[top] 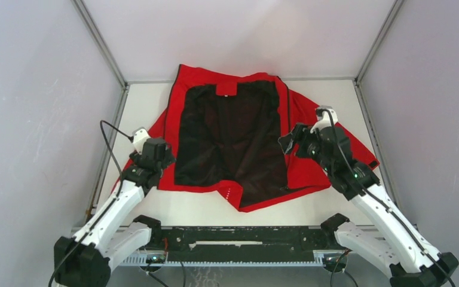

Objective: Zip up the jacket
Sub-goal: Adjust the jacket at the center of the board.

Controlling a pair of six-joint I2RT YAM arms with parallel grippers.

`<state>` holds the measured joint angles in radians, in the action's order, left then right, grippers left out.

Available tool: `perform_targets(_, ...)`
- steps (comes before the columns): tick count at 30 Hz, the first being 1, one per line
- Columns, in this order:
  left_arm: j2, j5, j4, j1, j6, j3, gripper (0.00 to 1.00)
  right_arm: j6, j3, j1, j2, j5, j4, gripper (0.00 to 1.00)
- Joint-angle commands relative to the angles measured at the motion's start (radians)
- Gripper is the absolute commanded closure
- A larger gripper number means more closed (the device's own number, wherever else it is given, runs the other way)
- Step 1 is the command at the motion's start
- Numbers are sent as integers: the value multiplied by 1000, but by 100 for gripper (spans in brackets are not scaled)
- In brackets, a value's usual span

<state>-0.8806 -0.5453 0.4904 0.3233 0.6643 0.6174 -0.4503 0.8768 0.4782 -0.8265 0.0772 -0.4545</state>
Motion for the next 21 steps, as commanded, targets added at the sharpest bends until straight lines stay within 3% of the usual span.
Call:
perform_targets(1,-76,63,-172,-68,6,-49,22,50,-9,44,91,52,-52,23)
perform_targets(9,-234,282,-363,-193,-44,-131,20,60,-41,45,188,-66,-50,21)
perform_targets(17,-334,349,-399,-253,-52,-115,21,45,-84,57,176,-149,-1,20)
perform_targets(21,-394,402,-413,-257,-50,-99,29,43,-89,61,175,-160,9,20)
